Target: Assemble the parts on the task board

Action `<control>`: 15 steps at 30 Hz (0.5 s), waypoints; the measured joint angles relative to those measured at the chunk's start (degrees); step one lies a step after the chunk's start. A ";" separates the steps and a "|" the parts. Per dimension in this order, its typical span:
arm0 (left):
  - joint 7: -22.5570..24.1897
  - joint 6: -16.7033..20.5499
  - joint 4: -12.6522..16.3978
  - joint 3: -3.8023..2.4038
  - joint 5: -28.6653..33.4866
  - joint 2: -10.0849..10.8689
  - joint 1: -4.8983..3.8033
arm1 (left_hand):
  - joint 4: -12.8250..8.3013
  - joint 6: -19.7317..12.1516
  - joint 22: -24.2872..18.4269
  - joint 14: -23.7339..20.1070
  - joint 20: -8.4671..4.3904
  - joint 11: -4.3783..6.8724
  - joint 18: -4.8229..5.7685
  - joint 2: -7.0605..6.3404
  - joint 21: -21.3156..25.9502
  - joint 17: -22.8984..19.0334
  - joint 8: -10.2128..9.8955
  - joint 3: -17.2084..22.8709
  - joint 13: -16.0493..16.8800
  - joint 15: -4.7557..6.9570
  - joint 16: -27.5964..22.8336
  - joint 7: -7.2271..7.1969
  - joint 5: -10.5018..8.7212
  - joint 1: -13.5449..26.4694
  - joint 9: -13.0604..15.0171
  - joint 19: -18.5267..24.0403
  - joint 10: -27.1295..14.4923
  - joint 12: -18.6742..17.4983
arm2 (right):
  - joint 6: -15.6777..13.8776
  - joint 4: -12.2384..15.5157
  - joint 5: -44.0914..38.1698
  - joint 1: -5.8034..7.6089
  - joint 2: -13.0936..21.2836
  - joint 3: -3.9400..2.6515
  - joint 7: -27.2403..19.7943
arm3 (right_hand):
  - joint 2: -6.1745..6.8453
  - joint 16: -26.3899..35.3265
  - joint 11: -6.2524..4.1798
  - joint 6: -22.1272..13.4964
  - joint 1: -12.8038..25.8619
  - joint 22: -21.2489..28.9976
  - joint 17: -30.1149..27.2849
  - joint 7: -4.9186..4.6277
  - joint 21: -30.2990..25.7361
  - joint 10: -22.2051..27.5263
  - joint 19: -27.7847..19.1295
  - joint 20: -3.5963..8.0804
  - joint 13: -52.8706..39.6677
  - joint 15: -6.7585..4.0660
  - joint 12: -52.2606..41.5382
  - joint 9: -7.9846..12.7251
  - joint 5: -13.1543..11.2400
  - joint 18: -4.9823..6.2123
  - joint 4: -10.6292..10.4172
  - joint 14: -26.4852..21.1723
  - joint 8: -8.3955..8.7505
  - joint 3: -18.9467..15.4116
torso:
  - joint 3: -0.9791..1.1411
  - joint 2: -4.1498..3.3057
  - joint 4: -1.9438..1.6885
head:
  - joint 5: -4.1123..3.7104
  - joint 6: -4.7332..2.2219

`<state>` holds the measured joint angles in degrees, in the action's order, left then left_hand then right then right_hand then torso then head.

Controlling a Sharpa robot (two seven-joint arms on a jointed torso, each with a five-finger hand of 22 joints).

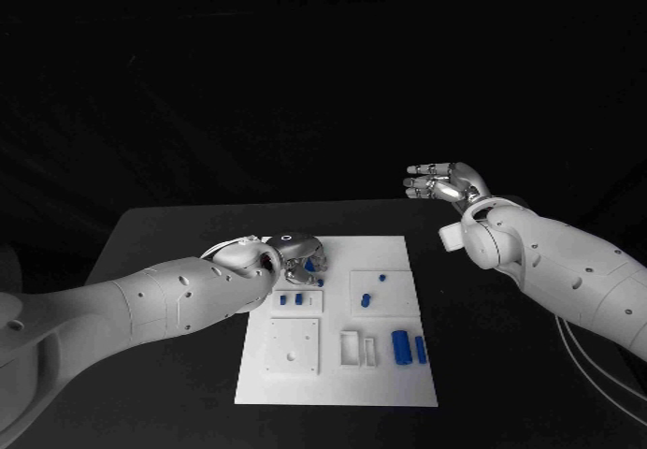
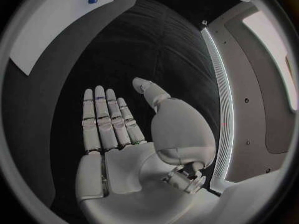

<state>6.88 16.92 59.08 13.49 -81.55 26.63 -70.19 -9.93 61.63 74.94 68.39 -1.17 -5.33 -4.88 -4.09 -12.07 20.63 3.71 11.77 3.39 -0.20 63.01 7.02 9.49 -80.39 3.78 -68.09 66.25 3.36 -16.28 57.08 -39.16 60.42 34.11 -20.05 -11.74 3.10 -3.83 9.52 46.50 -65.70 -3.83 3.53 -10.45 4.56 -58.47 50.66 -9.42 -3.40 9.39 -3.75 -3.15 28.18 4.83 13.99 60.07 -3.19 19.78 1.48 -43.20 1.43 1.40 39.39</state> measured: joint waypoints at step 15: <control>0.51 -1.18 -2.09 0.00 -0.14 -1.22 1.00 | -1.19 0.70 -0.01 0.29 -0.09 0.21 0.07 -0.44 -5.32 0.18 0.00 4.75 0.00 0.29 0.00 -0.28 0.00 1.24 -0.04 2.19 0.21 0.00 | 0.08 0.34 0.02 0.00 0.02 0.00 0.00 | 0.00 0.00 0.00 0.00 0.00 0.00 0.00 0.00 0.00 0.00 0.00 0.00 0.00 0.00 0.00 0.00 0.00 0.00 0.00 0.00 0.00 0.00 | 0.02 -0.02 0.03 | -0.12 0.34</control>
<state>7.40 15.74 56.99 13.49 -81.68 25.41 -69.19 -11.12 62.33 74.93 68.69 -1.26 -5.12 -4.81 -4.53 -17.39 20.81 3.71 16.53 3.39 0.10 63.01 6.74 9.49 -79.14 3.74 -65.91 66.46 3.36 -16.20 57.42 -39.14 60.42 34.13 -20.05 -11.74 3.10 -3.83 9.52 46.50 -65.70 -3.83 3.53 -10.45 4.56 -58.46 50.66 -9.42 -3.40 9.39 -3.75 -3.15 28.18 4.83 13.99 60.07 -3.19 19.78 1.49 -43.22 1.46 1.29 39.73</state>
